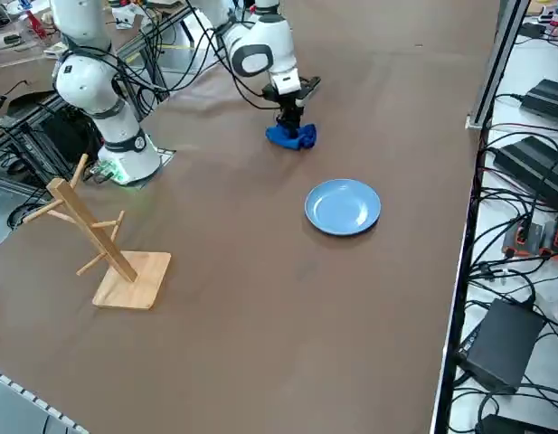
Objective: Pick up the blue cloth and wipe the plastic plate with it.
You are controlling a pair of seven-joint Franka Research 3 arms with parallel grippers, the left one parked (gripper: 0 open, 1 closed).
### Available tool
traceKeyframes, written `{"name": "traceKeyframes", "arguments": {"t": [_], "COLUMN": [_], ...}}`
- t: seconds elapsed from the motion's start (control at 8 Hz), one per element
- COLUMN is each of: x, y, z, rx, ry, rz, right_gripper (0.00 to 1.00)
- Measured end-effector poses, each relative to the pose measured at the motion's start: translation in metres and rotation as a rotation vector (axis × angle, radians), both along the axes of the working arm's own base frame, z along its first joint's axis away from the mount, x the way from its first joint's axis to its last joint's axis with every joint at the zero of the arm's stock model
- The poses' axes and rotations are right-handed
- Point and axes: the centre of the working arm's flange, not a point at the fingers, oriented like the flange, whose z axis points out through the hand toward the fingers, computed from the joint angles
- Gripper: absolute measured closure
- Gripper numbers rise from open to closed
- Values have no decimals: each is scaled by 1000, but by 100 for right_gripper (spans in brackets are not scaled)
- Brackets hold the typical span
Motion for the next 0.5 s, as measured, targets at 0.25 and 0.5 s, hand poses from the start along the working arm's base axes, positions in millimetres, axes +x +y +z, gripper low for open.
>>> {"name": "traceKeyframes", "arguments": {"t": [0.25,0.5], "x": [23,44], "y": [-7,-10], "z": [14,33], "rx": [-5,-15], "ry": [-12,-18], "rz": [4,0], "right_gripper": [94,94]}}
